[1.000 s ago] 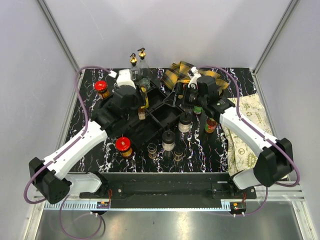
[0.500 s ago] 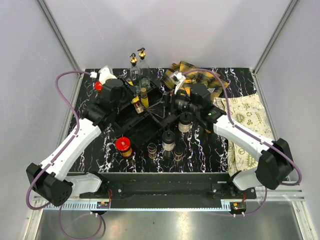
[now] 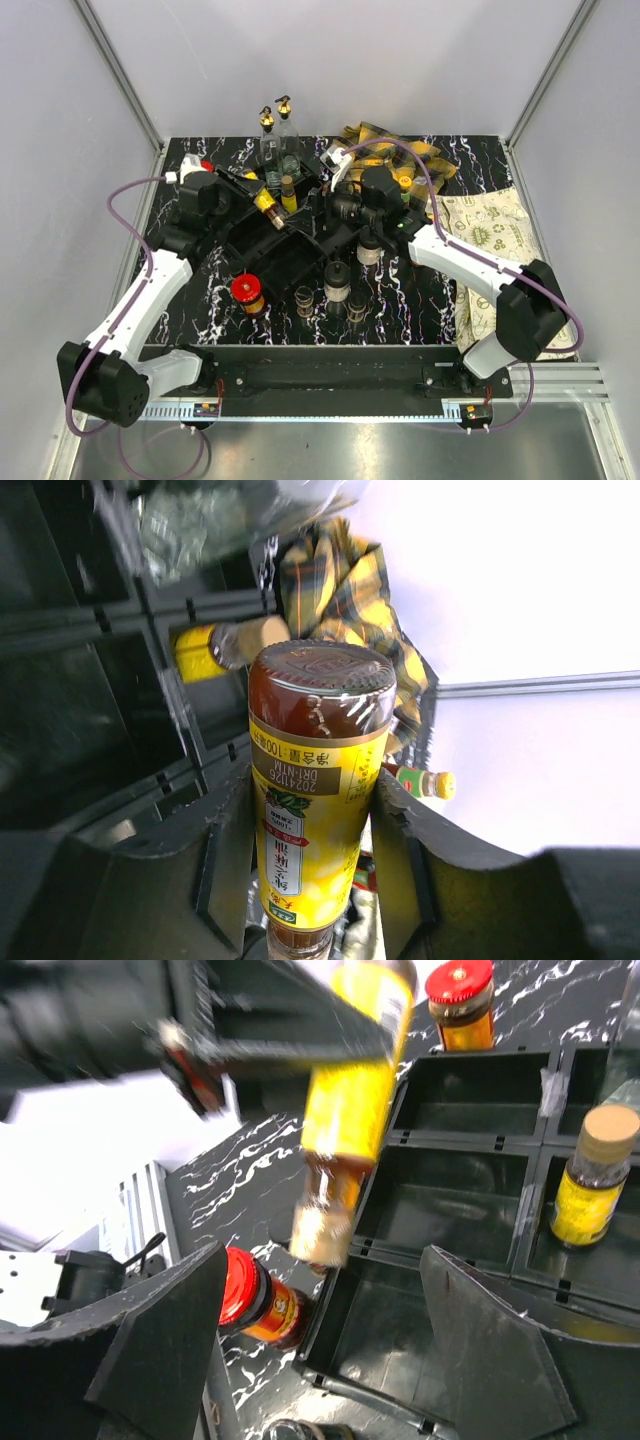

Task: Organize the condiment bottles
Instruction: Pick up the bottle from the storage box.

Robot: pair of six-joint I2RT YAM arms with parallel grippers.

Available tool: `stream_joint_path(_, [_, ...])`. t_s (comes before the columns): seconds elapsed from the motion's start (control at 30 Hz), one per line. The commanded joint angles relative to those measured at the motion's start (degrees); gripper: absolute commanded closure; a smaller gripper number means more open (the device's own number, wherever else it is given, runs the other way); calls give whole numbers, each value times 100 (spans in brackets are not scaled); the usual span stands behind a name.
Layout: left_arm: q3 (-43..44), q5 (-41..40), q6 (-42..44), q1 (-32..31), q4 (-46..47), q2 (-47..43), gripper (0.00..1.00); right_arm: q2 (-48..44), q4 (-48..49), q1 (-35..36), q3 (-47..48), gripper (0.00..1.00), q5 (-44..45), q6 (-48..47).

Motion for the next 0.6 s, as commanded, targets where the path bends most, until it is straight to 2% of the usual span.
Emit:
stream_joint_path(0.0, [-363, 828, -985, 187, 1355, -305, 100, -1, 499, 137, 210, 13, 294, -210])
stream_joint_path(0.27, [-1162, 415, -1777, 240, 2075, -814, 100, 333, 455, 260, 351, 14, 443, -219])
stream_joint_path(0.57, [-1567, -95, -2480, 258, 2243, -1263, 100, 483, 717, 357, 316, 18, 838, -96])
